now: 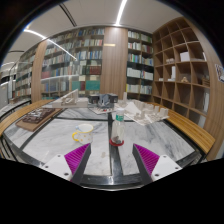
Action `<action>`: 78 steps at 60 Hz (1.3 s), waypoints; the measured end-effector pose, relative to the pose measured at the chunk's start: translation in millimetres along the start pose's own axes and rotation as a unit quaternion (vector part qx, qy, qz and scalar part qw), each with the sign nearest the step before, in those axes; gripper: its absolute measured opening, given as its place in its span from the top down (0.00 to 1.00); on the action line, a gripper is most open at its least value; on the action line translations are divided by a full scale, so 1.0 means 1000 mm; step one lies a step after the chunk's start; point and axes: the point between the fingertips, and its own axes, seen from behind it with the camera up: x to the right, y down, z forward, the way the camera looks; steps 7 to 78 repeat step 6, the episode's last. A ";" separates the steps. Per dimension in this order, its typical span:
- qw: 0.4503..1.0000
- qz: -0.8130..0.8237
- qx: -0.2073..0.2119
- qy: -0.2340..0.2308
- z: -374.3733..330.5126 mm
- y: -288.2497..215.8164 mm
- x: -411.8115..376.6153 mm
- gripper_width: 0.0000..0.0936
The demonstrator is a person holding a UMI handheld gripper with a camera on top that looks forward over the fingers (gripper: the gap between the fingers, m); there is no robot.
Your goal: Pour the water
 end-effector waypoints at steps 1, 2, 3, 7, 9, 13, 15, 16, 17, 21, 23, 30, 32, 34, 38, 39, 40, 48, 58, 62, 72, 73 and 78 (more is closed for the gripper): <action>1.000 -0.001 0.003 0.000 0.000 -0.002 0.001 0.08; 1.000 -0.003 0.005 0.001 -0.001 -0.003 0.002 0.08; 1.000 -0.004 0.007 0.001 -0.001 -0.005 0.002 0.08; 1.000 -0.002 0.012 0.006 -0.003 -0.007 0.004 0.08; 1.000 -0.002 0.012 0.006 -0.003 -0.007 0.004 0.08; 1.000 -0.002 0.012 0.006 -0.003 -0.007 0.004 0.08; 1.000 -0.002 0.012 0.006 -0.003 -0.007 0.004 0.08; 1.000 -0.002 0.012 0.006 -0.003 -0.007 0.004 0.08; 1.000 -0.002 0.012 0.006 -0.003 -0.007 0.004 0.08; 1.000 -0.002 0.012 0.006 -0.003 -0.007 0.004 0.08; 1.000 -0.002 0.012 0.006 -0.003 -0.007 0.004 0.08; 1.000 -0.002 0.012 0.006 -0.003 -0.007 0.004 0.08; 1.000 -0.002 0.012 0.006 -0.003 -0.007 0.004 0.08; 1.000 -0.002 0.012 0.006 -0.003 -0.007 0.004 0.08; 1.000 -0.002 0.012 0.006 -0.003 -0.007 0.004 0.08; 1.000 -0.002 0.012 0.006 -0.003 -0.007 0.004 0.08; 1.000 -0.002 0.012 0.006 -0.003 -0.007 0.004 0.08; 1.000 -0.002 0.012 0.006 -0.003 -0.007 0.004 0.08; 1.000 -0.002 0.012 0.006 -0.003 -0.007 0.004 0.08; 1.000 -0.002 0.012 0.006 -0.003 -0.007 0.004 0.08; 1.000 -0.002 0.012 0.006 -0.003 -0.007 0.004 0.08; 1.000 -0.002 0.012 0.006 -0.003 -0.007 0.004 0.08; 1.000 -0.002 0.012 0.006 -0.003 -0.007 0.004 0.08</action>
